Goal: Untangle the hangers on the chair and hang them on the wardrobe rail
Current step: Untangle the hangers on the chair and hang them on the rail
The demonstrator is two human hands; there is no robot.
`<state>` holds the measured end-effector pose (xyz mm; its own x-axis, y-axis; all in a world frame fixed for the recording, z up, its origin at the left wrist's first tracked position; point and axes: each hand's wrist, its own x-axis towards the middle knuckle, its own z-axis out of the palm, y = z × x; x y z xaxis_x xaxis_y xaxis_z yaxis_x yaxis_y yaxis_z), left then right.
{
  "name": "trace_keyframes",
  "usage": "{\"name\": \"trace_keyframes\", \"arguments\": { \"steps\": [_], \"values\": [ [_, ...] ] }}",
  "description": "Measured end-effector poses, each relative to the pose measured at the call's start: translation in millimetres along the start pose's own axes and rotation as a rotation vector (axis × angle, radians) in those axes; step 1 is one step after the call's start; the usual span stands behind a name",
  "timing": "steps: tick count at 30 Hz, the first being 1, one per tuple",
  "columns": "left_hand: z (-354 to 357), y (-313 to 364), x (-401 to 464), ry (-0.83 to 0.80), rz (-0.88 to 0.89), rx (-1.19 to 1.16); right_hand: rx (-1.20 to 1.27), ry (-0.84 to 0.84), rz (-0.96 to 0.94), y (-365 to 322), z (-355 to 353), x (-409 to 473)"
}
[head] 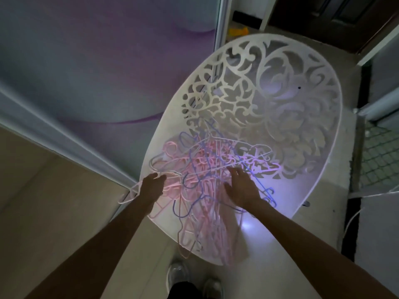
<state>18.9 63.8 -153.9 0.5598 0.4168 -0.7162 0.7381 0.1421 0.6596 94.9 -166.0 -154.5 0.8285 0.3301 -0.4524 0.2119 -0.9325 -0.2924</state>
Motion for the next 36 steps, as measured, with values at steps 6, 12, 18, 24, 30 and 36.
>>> {"name": "trace_keyframes", "arguments": {
  "steps": [6, 12, 18, 24, 30, 36],
  "values": [
    [0, 6, 24, 0.014, 0.004, -0.124, -0.041, -0.013, 0.067, -12, 16, 29],
    [-22, 44, 22, -0.07, 0.095, -0.078, 0.235, 0.328, 0.079, -14, 9, 34],
    [-31, 87, 1, -0.241, 0.006, -0.1, 1.021, -0.046, 0.547, -37, -25, 38],
    [-13, 101, -29, -0.446, 0.109, 0.117, 1.607, -0.134, 0.58, -53, -32, 37],
    [-12, 90, -39, -0.762, 0.107, 0.56, 1.814, 0.179, 0.77, -30, -39, 34],
    [-4, 70, -43, -0.879, 0.108, 0.717, 1.767, 0.096, 0.734, 12, -38, 20]
  ]
}}
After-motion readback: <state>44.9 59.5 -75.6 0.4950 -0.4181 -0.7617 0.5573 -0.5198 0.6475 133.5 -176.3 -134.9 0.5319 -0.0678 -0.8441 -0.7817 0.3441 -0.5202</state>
